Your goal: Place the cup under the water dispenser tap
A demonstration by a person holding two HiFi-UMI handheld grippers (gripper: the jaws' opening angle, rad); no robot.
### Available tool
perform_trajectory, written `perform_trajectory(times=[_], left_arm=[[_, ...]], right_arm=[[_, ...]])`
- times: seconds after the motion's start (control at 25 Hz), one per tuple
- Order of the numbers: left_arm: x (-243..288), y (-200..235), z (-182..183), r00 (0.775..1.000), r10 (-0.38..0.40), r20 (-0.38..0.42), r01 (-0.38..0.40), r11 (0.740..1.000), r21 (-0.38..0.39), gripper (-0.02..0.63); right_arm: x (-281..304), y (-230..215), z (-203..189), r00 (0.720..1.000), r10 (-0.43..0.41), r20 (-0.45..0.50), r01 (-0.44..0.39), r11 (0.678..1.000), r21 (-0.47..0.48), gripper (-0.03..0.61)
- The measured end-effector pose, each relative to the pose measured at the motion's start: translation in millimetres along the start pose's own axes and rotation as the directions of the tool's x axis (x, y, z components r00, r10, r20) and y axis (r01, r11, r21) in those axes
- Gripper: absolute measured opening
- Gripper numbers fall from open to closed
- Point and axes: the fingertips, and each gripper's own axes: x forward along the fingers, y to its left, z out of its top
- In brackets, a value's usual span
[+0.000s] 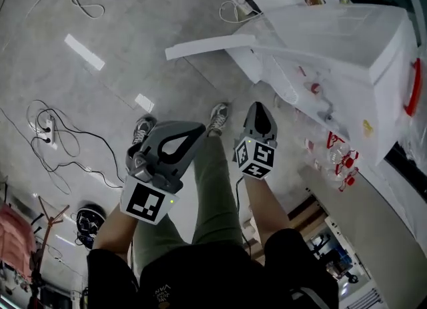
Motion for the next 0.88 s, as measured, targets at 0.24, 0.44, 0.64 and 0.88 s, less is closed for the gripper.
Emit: perform_trajectory(times=[0.24, 0.44, 0.64, 0.88], left_arm=[[16, 14, -61, 1.0, 0.025, -0.008, -0.025, 0.999, -0.036, 0.018], [30, 24, -101, 0.999, 0.053, -0.008, -0.053, 0.997, -0.06, 0.018], [47, 30, -133, 0.997, 0.076, 0.004, -0.076, 0.994, -0.074, 0.018], [62, 35, -173, 0.996, 0.089, 0.006, -0.088, 0.991, -0.096, 0.018]], right_arm=[[71, -17, -62, 0.998, -0.03, -0.058, 0.025, 0.995, -0.095, 0.046], [127, -37, -101, 0.995, -0.05, -0.09, 0.039, 0.992, -0.117, 0.046], [182, -54, -133, 0.99, -0.058, -0.125, 0.052, 0.997, -0.053, 0.046], [235, -53, -157, 0.987, -0.038, -0.154, 0.002, 0.975, -0.223, 0.091]])
